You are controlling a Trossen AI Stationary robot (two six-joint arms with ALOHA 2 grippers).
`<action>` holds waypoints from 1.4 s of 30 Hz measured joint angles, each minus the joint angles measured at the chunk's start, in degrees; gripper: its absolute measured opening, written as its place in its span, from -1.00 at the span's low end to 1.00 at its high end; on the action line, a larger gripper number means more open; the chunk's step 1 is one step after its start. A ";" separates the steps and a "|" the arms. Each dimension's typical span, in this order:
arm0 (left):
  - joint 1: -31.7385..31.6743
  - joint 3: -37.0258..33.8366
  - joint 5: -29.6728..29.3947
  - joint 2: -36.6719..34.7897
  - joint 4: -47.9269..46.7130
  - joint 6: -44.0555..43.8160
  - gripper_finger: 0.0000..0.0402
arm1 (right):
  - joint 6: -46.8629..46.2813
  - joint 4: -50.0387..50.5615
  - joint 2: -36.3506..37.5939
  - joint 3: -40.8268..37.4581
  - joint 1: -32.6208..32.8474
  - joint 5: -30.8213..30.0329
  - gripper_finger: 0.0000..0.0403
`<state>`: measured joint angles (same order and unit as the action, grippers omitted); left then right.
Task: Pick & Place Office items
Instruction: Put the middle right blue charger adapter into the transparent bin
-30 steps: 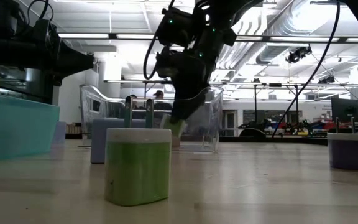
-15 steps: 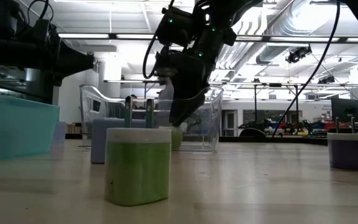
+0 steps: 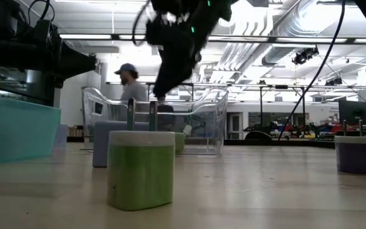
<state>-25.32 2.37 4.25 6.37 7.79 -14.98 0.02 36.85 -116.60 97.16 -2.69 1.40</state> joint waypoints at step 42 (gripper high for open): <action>0.00 0.00 -0.02 0.09 0.02 0.02 -0.49 | -6.95 -2.89 -6.73 1.84 14.80 7.50 -0.15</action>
<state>-25.32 2.37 4.23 6.46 7.81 -14.96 -6.93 33.96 -123.33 99.00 12.11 8.90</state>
